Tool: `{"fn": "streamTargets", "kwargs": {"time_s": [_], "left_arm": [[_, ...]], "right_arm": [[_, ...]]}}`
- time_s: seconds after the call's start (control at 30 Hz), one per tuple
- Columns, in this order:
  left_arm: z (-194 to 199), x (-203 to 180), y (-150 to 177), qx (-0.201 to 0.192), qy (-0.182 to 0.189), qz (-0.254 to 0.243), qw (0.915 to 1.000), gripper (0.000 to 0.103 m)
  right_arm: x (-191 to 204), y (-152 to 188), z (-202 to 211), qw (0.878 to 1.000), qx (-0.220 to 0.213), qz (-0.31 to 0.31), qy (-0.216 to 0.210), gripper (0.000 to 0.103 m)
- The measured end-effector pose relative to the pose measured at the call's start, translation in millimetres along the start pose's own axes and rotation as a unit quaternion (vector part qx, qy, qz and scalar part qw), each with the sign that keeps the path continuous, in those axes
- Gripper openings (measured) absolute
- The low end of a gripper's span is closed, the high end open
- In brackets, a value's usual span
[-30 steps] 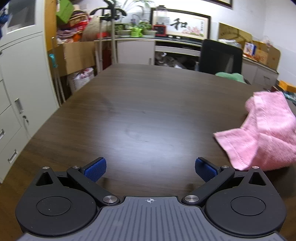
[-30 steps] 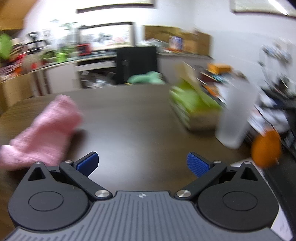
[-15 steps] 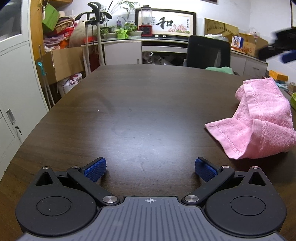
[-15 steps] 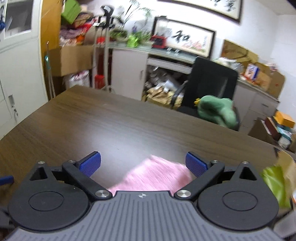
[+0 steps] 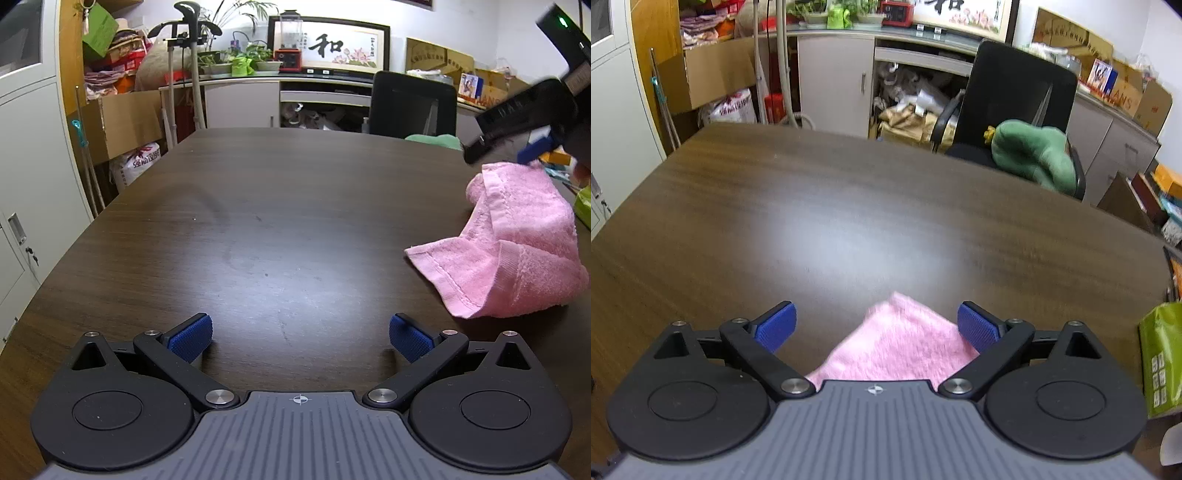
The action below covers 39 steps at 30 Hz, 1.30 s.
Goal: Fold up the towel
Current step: 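Move the right tool to the pink towel and pinch its corner, then lift the towel corner with the right tool while the left tool pinches another corner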
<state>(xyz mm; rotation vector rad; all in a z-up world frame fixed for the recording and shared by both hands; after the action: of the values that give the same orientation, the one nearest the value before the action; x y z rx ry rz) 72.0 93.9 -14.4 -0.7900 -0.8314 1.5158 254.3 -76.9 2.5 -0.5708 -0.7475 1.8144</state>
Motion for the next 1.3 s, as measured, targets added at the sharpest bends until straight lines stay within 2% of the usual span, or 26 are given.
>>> {"fn": "streamTargets", "kwargs": {"time_s": [0.03,0.07,0.1,0.17,0.2,0.33,0.5,0.6,0.73,0.8,0.97,1.07,1.2,1.3], "left_arm": [[-0.3,0.4,-0.1,0.001,-0.001,0.000,1.0000,0.103],[-0.8,0.7,0.0,0.001,-0.002,0.000,1.0000,0.103],[-1.3,1.0,0.2,0.002,-0.004,0.000,1.0000,0.103],[-2.0,1.5,0.5,0.003,-0.006,-0.001,1.0000,0.103],[-2.5,1.9,0.6,0.002,-0.010,-0.002,0.9999,0.103],[-2.1,3.4,0.5,0.001,-0.014,-0.002,0.9999,0.103],[-3.1,2.6,1.6,-0.002,-0.021,-0.010,0.9997,0.103],[-3.5,1.9,2.7,-0.003,-0.024,-0.013,0.9996,0.103],[-3.7,1.7,2.3,-0.003,-0.024,-0.011,0.9996,0.103],[-3.9,1.8,2.3,-0.004,-0.023,-0.010,0.9997,0.103],[-4.2,0.8,1.9,-0.006,-0.014,-0.008,0.9999,0.103],[-4.3,-0.6,-0.2,-0.012,-0.008,-0.006,0.9999,0.103],[-9.9,-1.3,-7.8,0.001,-0.002,0.020,0.9998,0.103],[-23.1,-9.1,-24.6,0.042,0.030,0.057,0.9970,0.103]], "right_arm": [[-2.9,4.2,0.6,1.000,0.006,-0.004,-0.003,0.076],[-4.9,7.1,0.7,1.000,0.010,-0.006,-0.004,0.056],[-6.6,9.6,0.7,1.000,0.013,-0.009,-0.004,0.041],[-14.4,17.3,4.1,1.000,0.016,-0.027,-0.001,0.036],[-18.4,18.9,3.6,0.999,0.015,-0.031,-0.001,0.029],[-38.4,29.3,22.5,0.997,-0.022,-0.075,-0.019,0.029],[-59.5,44.6,46.4,0.992,-0.068,-0.095,-0.043,0.029],[-73.3,55.5,53.0,0.990,-0.088,-0.099,-0.039,0.013],[-89.6,80.4,70.4,0.982,-0.156,-0.089,-0.050,0.013],[-94.6,91.6,77.5,0.980,-0.169,-0.095,-0.054,0.010],[-109.5,140.4,117.1,0.958,-0.226,-0.146,-0.103,0.009],[-117.0,168.6,133.0,0.946,-0.235,-0.164,-0.152,0.009],[-120.7,184.3,136.4,0.955,-0.222,-0.137,-0.141,0.009],[-120.4,184.3,128.4,0.966,-0.203,-0.121,-0.105,0.009]]}}
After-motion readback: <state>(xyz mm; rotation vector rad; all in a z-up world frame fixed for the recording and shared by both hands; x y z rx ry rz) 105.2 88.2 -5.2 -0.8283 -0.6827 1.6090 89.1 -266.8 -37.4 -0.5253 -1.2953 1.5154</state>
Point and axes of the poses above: each gripper's, at about its wrist camera, not at the fingertips, and z roughly against the way its jaws point, x to its left, y to its underside, the point moved 3 cm from there along -z, roughly the way its jaws point, and after that the axes turned 9 degrees about -x, right-handed, at the moved point
